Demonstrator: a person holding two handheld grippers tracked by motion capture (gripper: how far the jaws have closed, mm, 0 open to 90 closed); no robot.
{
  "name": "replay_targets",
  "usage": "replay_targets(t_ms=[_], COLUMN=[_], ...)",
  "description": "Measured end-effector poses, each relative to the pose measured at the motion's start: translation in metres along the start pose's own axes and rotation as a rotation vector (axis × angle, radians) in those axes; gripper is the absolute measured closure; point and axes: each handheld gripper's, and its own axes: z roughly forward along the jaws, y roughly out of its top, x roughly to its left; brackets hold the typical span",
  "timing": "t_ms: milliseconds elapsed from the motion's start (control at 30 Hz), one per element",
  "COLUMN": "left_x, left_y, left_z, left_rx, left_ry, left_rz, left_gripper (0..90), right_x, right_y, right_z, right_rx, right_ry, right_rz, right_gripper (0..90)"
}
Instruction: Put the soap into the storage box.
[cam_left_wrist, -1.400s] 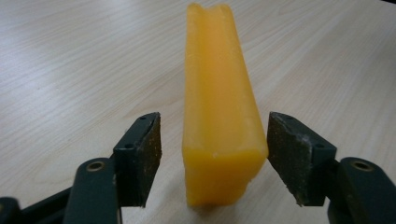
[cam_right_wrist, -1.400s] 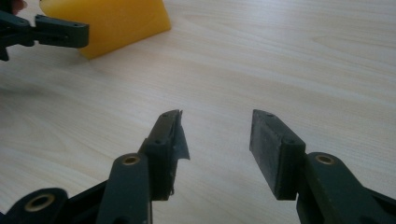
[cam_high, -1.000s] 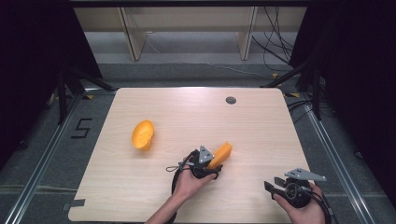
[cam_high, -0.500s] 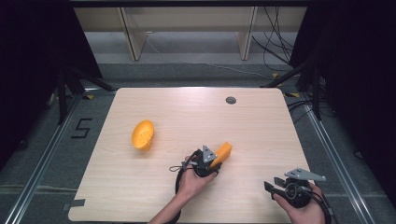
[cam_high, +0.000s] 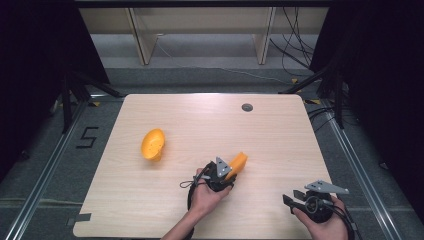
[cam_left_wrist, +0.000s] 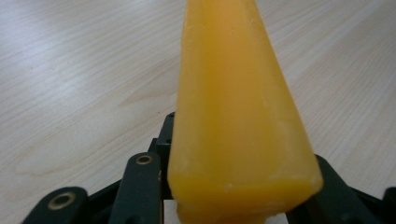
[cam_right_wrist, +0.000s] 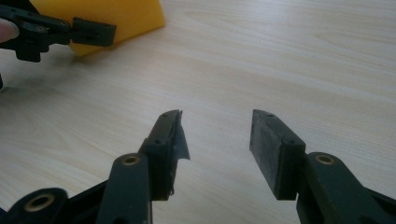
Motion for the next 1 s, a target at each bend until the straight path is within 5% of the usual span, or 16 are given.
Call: replay_targets(t_ms=[33, 100, 133, 233, 267, 500, 1000], left_x=[-0.003, -0.001, -0.003, -0.002, -0.004, -0.004, 0.01], left_y=[0.0, 0.001, 0.002, 0.004, 0.004, 0.008, 0.007], left_z=[0.001, -0.003, -0.003, -0.007, -0.007, -0.017, -0.051], left_rx=[-0.034, -0.01, -0.045, -0.029, -0.06, -0.102, -0.172], left_ry=[0.002, -0.003, 0.006, 0.012, 0.017, 0.023, 0.119], left_rz=[-0.041, 0.0, -0.029, 0.002, -0.035, -0.04, -0.103], left_gripper=[60.3, 60.3, 60.4, 60.4, 60.3, 60.4, 60.4], right_x=[0.0, 0.0, -0.001, -0.001, -0.001, -0.001, -0.001], right_y=[0.0, 0.0, 0.0, 0.0, 0.0, 0.0, 0.0], right_z=[0.0, 0.0, 0.001, 0.001, 0.001, 0.001, -0.001], right_rx=[0.0, -0.002, -0.012, -0.012, -0.012, -0.005, -0.014], right_ry=[0.001, 0.001, 0.01, 0.009, 0.008, -0.019, -0.001], right_rz=[0.0, -0.003, -0.008, -0.008, -0.008, -0.004, -0.005], right_gripper=[53.6, 53.6, 53.6, 53.5, 53.6, 53.6, 53.4])
